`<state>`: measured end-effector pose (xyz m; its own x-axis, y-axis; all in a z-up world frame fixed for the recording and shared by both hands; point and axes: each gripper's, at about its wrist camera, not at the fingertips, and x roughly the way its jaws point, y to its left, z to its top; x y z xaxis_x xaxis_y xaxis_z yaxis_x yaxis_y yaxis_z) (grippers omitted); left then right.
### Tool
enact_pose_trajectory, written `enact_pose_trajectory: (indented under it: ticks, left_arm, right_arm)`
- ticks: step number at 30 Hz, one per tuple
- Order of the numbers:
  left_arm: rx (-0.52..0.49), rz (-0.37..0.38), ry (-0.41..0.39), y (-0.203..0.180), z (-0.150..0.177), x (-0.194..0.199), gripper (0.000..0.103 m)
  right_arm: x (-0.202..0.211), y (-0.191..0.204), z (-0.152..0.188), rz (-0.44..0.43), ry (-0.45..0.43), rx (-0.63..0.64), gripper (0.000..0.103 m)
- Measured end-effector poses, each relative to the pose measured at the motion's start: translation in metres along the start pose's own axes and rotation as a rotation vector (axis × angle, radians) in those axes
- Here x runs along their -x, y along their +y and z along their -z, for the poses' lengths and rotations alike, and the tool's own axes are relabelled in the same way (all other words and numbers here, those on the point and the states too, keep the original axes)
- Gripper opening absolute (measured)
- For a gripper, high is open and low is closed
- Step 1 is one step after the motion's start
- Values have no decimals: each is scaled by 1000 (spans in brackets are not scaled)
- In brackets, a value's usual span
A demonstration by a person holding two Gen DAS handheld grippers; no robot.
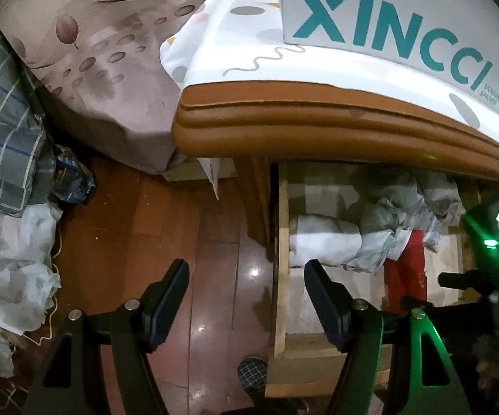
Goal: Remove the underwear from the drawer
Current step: 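Move the right tool into the drawer and grasp the red garment, then hold the red garment with the right tool while the left tool descends to a white rolled garment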
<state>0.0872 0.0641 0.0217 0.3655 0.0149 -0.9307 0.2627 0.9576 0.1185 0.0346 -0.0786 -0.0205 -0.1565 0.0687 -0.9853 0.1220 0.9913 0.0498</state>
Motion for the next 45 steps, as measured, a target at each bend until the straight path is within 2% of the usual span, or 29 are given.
enact_pose_trajectory:
  ticks: [5,13,17,20,24,33,38,41,45]
  left_arm:
    - [-12,3,14,-4,1,-3,71]
    - [-25,-3,43,-7,2,-11,71]
    - [-39,-6,67,-11,4,-19,71]
    - [-51,-1,78,-15,5,-24,71]
    - [-68,5,93,-20,6,-30,71]
    - [-150,23,114,-47,6,-46,71]
    - [-179,48,125,-64,4,-55,71]
    - [-183,99,130,-74,2,-59,71]
    - [-193,117,142,-89,1,-70,71]
  right_arm:
    - [-35,4,-10,31,105,7,63]
    - [-68,2,-23,103,204,28,65]
    - [-73,1,-24,91,221,47,55]
    - [-70,-7,-21,86,215,52,49]
    - [-65,-25,-14,101,193,47,45]
    - [-58,-77,5,145,153,-2,42]
    - [-45,-100,12,176,101,-22,42]
    - [-33,-113,20,149,65,-52,42]
    - [-25,-125,32,88,34,-98,42]
